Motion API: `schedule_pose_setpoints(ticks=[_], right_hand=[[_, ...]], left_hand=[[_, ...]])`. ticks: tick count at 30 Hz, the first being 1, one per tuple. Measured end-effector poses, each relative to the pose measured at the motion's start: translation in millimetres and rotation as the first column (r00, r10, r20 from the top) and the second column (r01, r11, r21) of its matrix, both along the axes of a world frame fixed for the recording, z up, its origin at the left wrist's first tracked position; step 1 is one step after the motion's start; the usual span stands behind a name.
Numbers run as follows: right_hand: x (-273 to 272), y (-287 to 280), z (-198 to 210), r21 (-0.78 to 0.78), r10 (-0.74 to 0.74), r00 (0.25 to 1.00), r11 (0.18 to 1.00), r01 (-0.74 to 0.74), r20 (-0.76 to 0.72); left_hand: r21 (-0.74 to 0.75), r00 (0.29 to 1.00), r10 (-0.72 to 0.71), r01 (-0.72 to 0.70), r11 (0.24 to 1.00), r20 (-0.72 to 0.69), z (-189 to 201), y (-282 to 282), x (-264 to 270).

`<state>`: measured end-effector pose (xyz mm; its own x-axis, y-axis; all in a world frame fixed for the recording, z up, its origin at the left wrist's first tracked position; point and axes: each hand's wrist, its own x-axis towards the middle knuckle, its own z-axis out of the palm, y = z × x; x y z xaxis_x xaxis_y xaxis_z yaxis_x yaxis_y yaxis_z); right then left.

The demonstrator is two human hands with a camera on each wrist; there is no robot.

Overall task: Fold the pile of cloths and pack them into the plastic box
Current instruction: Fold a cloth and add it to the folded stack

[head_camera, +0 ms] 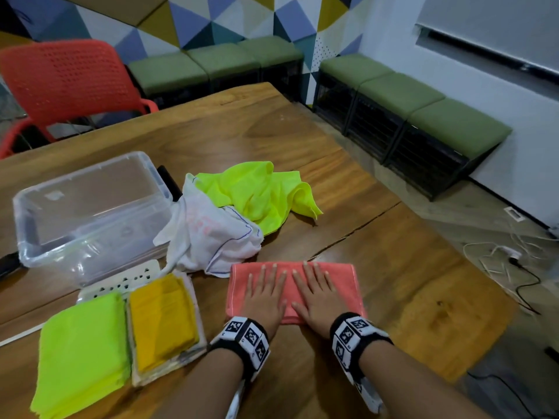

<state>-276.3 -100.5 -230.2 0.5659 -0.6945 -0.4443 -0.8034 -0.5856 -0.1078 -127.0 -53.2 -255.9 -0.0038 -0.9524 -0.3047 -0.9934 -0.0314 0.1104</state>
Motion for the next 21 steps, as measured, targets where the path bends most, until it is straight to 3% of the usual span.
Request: schedule_pose_setpoints(ticks=[2,7,11,13,15,17,19,21], right_hand=[[-6,-4,-7,0.015,-0.024,1.0,1.0,0.024,0.01],[-41,-22,-8,0.056,-0.063,0.998,0.996,0.064,-0.027],[-79,-34,2,0.075,-0.103,0.985,0.991,0.114,-0.139],[-87,-40,10,0.042,-0.129,0.971,0.989,0.14,-0.201],[-80,-43,22,-0.005,-0.185,0.968,0.982,0.187,-0.17],[-53,-42,34,-0.082,-0.175,0.982,0.982,0.169,-0.07],[-12,-35,46,-0.114,-0.032,0.999,0.993,0.032,0.001],[28,-24,48,-0.108,0.096,0.995,0.99,-0.093,0.02]], left_hand=[[-0.069,0.998,0.064,-0.064,0.996,0.007,0,0,3],[-0.048,0.979,0.195,-0.198,0.979,-0.064,-9,5,21],[-0.062,0.953,0.286,-0.292,0.954,-0.098,-5,11,25],[0.008,0.959,0.272,-0.272,0.962,-0.075,-2,11,26],[0.054,0.953,0.295,-0.292,0.955,-0.065,7,10,27],[-0.016,0.92,0.37,-0.375,0.927,-0.13,15,9,30],[-0.097,0.884,0.443,-0.459,0.883,-0.151,22,8,34],[-0.083,0.859,0.498,-0.508,0.857,-0.118,27,9,39]])
